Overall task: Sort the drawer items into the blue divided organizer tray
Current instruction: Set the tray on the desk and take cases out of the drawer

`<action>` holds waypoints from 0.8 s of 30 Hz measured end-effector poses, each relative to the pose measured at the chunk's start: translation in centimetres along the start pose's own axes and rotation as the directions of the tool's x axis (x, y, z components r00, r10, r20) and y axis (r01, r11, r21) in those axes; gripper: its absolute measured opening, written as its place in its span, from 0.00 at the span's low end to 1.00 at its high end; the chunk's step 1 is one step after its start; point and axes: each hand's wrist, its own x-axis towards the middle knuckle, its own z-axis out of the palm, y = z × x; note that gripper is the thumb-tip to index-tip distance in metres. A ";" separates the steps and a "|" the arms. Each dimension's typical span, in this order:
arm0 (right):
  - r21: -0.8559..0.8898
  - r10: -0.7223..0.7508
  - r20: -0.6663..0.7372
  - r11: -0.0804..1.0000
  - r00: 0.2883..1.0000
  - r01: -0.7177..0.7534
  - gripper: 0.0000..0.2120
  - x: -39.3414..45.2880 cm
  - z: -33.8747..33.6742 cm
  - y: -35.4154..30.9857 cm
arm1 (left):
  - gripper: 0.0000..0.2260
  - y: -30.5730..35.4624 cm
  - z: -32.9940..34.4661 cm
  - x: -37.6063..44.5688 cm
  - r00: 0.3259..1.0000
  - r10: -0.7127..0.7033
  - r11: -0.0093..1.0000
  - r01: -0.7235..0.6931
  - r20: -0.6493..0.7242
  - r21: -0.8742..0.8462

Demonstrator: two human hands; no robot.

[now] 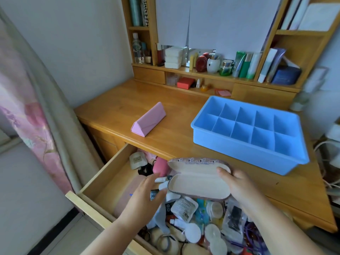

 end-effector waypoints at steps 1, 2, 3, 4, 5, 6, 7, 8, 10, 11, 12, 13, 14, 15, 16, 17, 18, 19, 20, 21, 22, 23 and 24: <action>0.105 0.067 0.050 0.992 0.997 -0.072 0.06 0.3 0.2 -0.1 | 0.22 1.2 -0.5 0.5 0.998 -0.035 0.952 0.047 0.045 -0.301; 0.200 0.135 0.124 0.967 0.983 -0.158 0.06 0.6 0.3 -0.4 | 0.20 2.0 -0.8 0.9 0.991 -0.042 0.839 0.103 0.125 -0.534; 0.271 0.196 0.213 0.929 0.957 -0.251 0.08 0.8 0.3 -0.8 | 0.16 2.7 -1.3 1.3 0.979 -0.043 0.731 0.166 0.199 -0.662; 0.310 0.246 0.299 0.889 0.922 -0.337 0.12 1.1 0.4 -1.3 | 0.12 3.2 -1.8 1.6 0.967 -0.037 0.695 0.205 0.250 -0.689; 0.340 0.262 0.366 0.856 0.893 -0.390 0.15 1.5 0.5 -1.6 | 0.09 3.5 -2.2 1.9 0.963 -0.035 0.699 0.216 0.269 -0.681; 0.384 0.245 0.403 0.829 0.882 -0.406 0.16 2.2 0.6 -1.8 | 0.09 3.6 -2.5 2.3 0.966 -0.057 0.690 0.221 0.254 -0.689; 0.446 0.207 0.399 0.807 0.893 -0.386 0.17 2.9 0.9 -1.9 | 0.09 3.6 -2.8 2.9 0.970 -0.116 0.653 0.237 0.214 -0.719; 0.482 0.162 0.349 0.814 0.923 -0.325 0.16 3.4 1.1 -1.9 | 0.09 3.4 -3.1 3.6 0.973 -0.180 0.608 0.226 0.144 -0.761; 0.272 0.051 0.128 0.959 0.990 -0.084 0.10 4.3 1.5 -1.3 | 0.09 2.8 -3.8 5.3 0.954 -0.293 0.599 0.133 -0.061 -0.790; -0.005 -0.048 0.017 0.999 0.999 0.049 0.07 4.6 1.4 -0.7 | 0.10 2.5 -4.3 6.3 0.932 -0.327 0.650 0.103 -0.154 -0.753; -0.314 -0.163 -0.033 0.938 0.986 0.145 0.06 4.9 1.1 0.1 | 0.11 2.2 -4.6 7.4 0.911 -0.346 0.706 0.095 -0.224 -0.702; -0.528 -0.243 -0.014 0.826 0.970 0.199 0.08 5.2 0.7 1.0 | 0.12 1.9 -4.7 8.6 0.893 -0.360 0.751 0.104 -0.271 -0.652; -0.634 -0.269 0.041 0.738 0.962 0.233 0.11 5.4 0.5 1.8 | 0.12 1.5 -4.7 9.9 0.878 -0.366 0.797 0.124 -0.310 -0.591; -0.679 -0.267 0.101 0.685 0.958 0.262 0.13 5.6 0.3 2.7 | 0.12 1.2 -4.5 11.1 0.863 -0.356 0.851 0.141 -0.358 -0.506; -0.690 -0.270 0.150 0.660 0.951 0.296 0.14 5.8 0.2 3.5 | 0.10 0.9 -4.2 12.3 0.855 -0.320 0.909 0.156 -0.408 -0.386; -0.686 -0.279 0.182 0.651 0.943 0.325 0.15 5.9 0.0 4.1 | 0.09 0.7 -3.8 13.4 0.853 -0.264 0.954 0.161 -0.451 -0.254; -0.674 -0.288 0.195 0.655 0.938 0.341 0.15 6.0 -0.2 4.4 | 0.09 0.6 -3.5 14.4 0.847 -0.201 0.979 0.155 -0.492 -0.132; -0.661 -0.294 0.197 0.665 0.935 0.349 0.15 6.0 -0.4 4.5 | 0.10 0.4 -3.2 15.6 0.838 -0.136 0.989 0.144 -0.529 -0.026; -0.652 -0.298 0.196 0.672 0.934 0.351 0.15 6.0 -0.5 4.6 | 0.11 0.1 -2.9 16.8 0.827 -0.089 0.987 0.146 -0.556 0.060; -0.652 -0.300 0.198 0.671 0.933 0.354 0.15 6.0 -0.6 4.7 | 0.11 0.0 -2.7 17.9 0.817 -0.062 0.978 0.165 -0.573 0.130; -0.654 -0.303 0.199 0.668 0.932 0.356 0.15 6.0 -0.6 4.8 | 0.11 0.0 -2.7 18.9 0.814 -0.059 0.964 0.197 -0.577 0.179; -0.656 -0.311 0.199 0.662 0.929 0.362 0.16 6.0 -0.5 4.8 | 0.10 0.0 -2.8 19.7 0.819 -0.071 0.952 0.227 -0.570 0.207; -0.659 -0.316 0.198 0.658 0.928 0.364 0.16 6.1 -0.5 4.8 | 0.11 0.0 -3.1 20.3 0.829 -0.095 0.942 0.254 -0.552 0.218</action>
